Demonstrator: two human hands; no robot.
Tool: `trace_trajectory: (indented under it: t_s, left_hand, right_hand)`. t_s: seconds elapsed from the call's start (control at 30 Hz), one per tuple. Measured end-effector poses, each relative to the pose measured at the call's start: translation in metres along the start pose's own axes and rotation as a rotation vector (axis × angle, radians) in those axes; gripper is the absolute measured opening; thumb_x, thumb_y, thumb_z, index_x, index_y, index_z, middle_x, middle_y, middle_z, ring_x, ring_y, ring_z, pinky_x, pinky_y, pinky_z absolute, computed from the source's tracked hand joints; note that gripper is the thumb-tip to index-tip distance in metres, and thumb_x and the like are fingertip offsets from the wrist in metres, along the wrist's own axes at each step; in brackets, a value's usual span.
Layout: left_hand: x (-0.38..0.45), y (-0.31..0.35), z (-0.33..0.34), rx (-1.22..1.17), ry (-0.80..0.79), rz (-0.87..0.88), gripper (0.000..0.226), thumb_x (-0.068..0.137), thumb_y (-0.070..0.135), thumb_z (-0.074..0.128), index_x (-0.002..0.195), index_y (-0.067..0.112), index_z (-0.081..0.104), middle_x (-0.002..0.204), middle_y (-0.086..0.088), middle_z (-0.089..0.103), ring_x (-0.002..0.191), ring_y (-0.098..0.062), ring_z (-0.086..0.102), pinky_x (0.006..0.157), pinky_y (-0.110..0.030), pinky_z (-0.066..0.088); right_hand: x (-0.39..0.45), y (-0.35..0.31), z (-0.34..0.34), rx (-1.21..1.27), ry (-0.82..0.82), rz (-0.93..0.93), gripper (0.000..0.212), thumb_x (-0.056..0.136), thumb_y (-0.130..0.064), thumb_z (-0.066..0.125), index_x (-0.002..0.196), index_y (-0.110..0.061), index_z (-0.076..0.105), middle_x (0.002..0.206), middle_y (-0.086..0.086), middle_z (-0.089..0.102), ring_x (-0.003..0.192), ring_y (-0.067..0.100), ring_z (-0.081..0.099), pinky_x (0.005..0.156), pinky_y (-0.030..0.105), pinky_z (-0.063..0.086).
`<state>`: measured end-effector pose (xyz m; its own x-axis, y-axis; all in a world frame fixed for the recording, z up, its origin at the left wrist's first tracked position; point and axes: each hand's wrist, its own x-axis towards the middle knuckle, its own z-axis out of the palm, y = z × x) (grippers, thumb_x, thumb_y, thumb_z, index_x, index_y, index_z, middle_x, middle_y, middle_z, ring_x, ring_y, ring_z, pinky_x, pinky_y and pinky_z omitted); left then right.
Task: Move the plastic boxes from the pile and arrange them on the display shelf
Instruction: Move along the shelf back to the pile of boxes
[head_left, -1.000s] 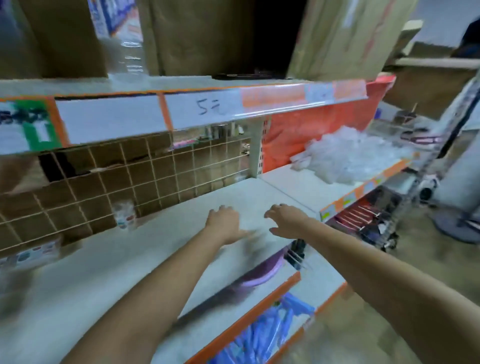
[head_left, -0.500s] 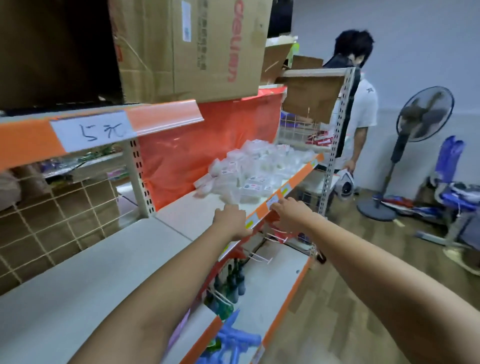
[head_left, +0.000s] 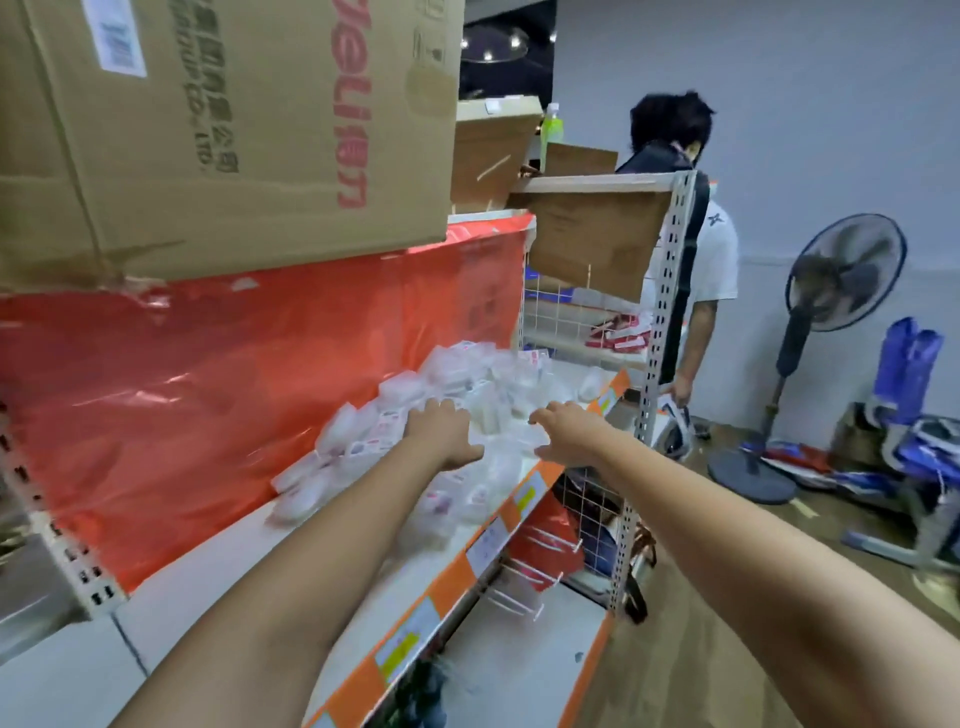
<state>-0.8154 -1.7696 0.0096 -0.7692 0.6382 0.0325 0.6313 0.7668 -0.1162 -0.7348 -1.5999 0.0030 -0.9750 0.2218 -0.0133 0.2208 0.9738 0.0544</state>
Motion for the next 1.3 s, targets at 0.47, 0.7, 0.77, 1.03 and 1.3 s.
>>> trace_trajectory:
  t_s: [0.47, 0.7, 0.77, 1.03, 1.3]
  left_hand:
    - [0.089, -0.053, 0.03, -0.231, -0.188, -0.308, 0.087, 0.084, 0.05, 0.063, 0.15, 0.014, 0.019, 0.154, -0.013, 0.021, 0.141, -0.031, 0.018, 0.105, -0.04, 0.033]
    - [0.102, -0.046, 0.038, -0.32, -0.226, -0.457, 0.095, 0.079, 0.053, 0.066, 0.151, 0.018, 0.015, 0.156, -0.009, 0.021, 0.142, -0.027, 0.02, 0.114, -0.041, 0.025]
    - [0.104, -0.038, 0.038, -0.31, -0.239, -0.49, 0.091, 0.082, 0.048, 0.063, 0.151, 0.018, 0.013, 0.156, -0.008, 0.02, 0.143, -0.029, 0.017, 0.113, -0.043, 0.025]
    - [0.103, -0.007, 0.052, -0.224, -0.196, -0.599, 0.103, 0.08, 0.045, 0.066, 0.152, 0.012, -0.001, 0.158, -0.011, 0.01, 0.143, -0.034, 0.005, 0.115, -0.045, 0.012]
    - [0.092, 0.006, 0.046, -0.348, 0.088, -0.617, 0.062, 0.084, 0.029, 0.064, 0.141, 0.017, 0.042, 0.132, -0.007, 0.056, 0.123, -0.026, 0.049, 0.095, -0.033, 0.042]
  right_hand:
    - [0.185, 0.051, 0.047, 0.106, -0.073, -0.22, 0.07, 0.085, -0.019, 0.063, 0.145, -0.012, 0.028, 0.144, 0.011, 0.031, 0.129, 0.029, 0.035, 0.101, 0.041, 0.041]
    - [0.24, 0.066, 0.063, 0.084, -0.061, -0.461, 0.071, 0.084, -0.017, 0.067, 0.144, -0.017, 0.029, 0.147, 0.008, 0.029, 0.132, 0.028, 0.031, 0.103, 0.037, 0.036]
    - [0.247, 0.069, 0.067, 0.088, 0.01, -0.513, 0.068, 0.082, -0.022, 0.069, 0.14, -0.017, 0.035, 0.143, 0.008, 0.034, 0.129, 0.027, 0.033, 0.098, 0.036, 0.037]
    - [0.264, 0.072, 0.077, 0.213, 0.171, -0.626, 0.056, 0.077, -0.039, 0.074, 0.121, -0.013, 0.051, 0.127, 0.006, 0.049, 0.123, 0.024, 0.04, 0.093, 0.031, 0.037]
    - [0.26, 0.074, 0.057, 0.525, 0.061, -0.625, 0.054, 0.072, -0.043, 0.078, 0.106, -0.012, 0.05, 0.104, 0.004, 0.055, 0.096, 0.023, 0.051, 0.074, 0.032, 0.039]
